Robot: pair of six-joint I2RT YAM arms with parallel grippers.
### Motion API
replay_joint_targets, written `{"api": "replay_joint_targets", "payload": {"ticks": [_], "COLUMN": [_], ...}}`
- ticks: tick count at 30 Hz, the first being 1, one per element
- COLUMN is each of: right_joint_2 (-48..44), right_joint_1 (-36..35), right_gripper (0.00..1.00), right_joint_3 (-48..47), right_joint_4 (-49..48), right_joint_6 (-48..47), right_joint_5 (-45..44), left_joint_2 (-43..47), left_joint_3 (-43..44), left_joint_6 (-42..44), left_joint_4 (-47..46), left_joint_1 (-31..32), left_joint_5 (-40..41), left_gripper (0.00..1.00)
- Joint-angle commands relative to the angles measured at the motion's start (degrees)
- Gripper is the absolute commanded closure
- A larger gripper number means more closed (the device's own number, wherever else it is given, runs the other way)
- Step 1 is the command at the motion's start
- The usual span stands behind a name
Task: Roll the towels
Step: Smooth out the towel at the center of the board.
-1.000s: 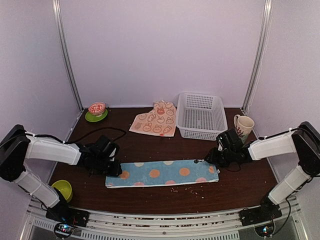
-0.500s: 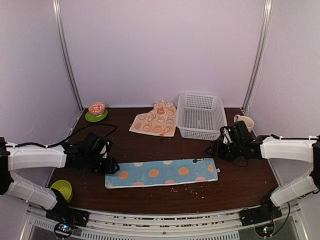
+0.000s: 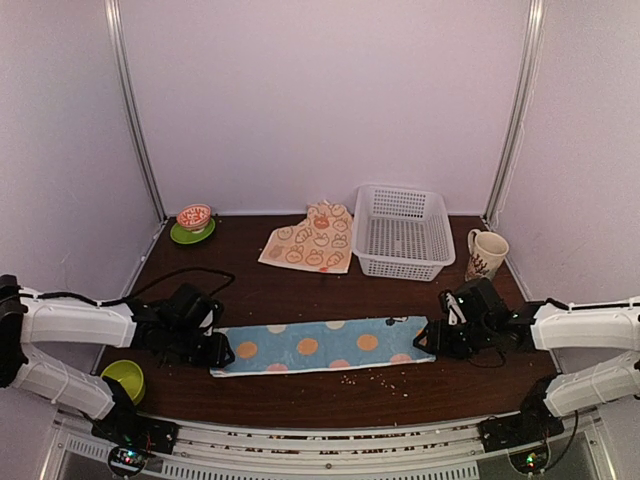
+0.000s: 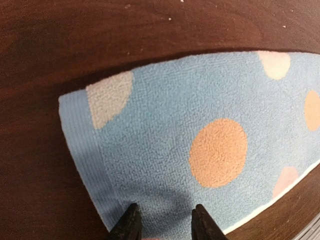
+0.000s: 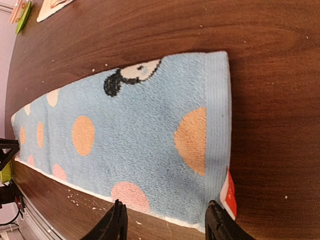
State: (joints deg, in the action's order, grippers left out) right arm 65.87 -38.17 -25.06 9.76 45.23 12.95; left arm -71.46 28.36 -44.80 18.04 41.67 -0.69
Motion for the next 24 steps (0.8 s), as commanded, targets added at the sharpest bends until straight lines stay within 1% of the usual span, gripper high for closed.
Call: {"api": "replay_joint_targets", "payload": {"ticks": [1, 3, 5, 8, 10, 12, 15, 20, 24], "right_joint_2": [0.8, -0.6, -4.8, -10.2, -11.6, -11.2, -9.0, -9.0, -7.6], "right_joint_1": [-0.1, -0.1, -0.1, 0.0, 0.2, 0.2, 0.2, -0.3, -0.9], "right_gripper": [0.47, 0.46, 0.39, 0.29, 0.27, 0.27, 0.28, 0.33, 0.37], "right_joint_3": [1.8, 2.7, 3.1, 1.1, -0.3, -1.2, -1.6, 0.6, 0.6], "right_joint_4": [-0.4, -0.9, -0.5, 5.9, 9.4, 12.3, 15.2, 15.4, 14.7], "right_joint_6": [1.7, 2.5, 3.7, 5.1, 6.8, 9.4, 13.9, 21.6, 24.1], "right_joint_5": [-3.3, -3.2, -4.1, -8.1, -9.6, -9.8, -8.6, -8.1, -7.9], "left_joint_2": [-0.8, 0.8, 4.5, 9.0, 9.1, 7.9, 4.3, -2.1, -4.4], "left_joint_3": [-1.6, -1.8, -1.4, 2.3, 6.3, 9.7, 12.9, 15.1, 15.4], "left_joint_6": [-1.9, -1.9, -0.8, 1.9, 3.5, 4.7, 5.7, 5.7, 5.5], "left_joint_4": [-1.0, -0.4, 0.3, 2.3, 3.0, 2.1, -2.0, -7.9, -10.6], "left_joint_1": [0.1, 0.2, 0.6, 0.7, 0.8, 1.0, 1.5, 1.5, 1.5], "left_joint_5": [2.0, 1.8, 1.6, 1.0, 0.4, -0.3, -0.1, 0.3, -0.3], "left_gripper": [0.65, 0.65, 0.63, 0.57, 0.56, 0.55, 0.57, 0.59, 0.60]}}
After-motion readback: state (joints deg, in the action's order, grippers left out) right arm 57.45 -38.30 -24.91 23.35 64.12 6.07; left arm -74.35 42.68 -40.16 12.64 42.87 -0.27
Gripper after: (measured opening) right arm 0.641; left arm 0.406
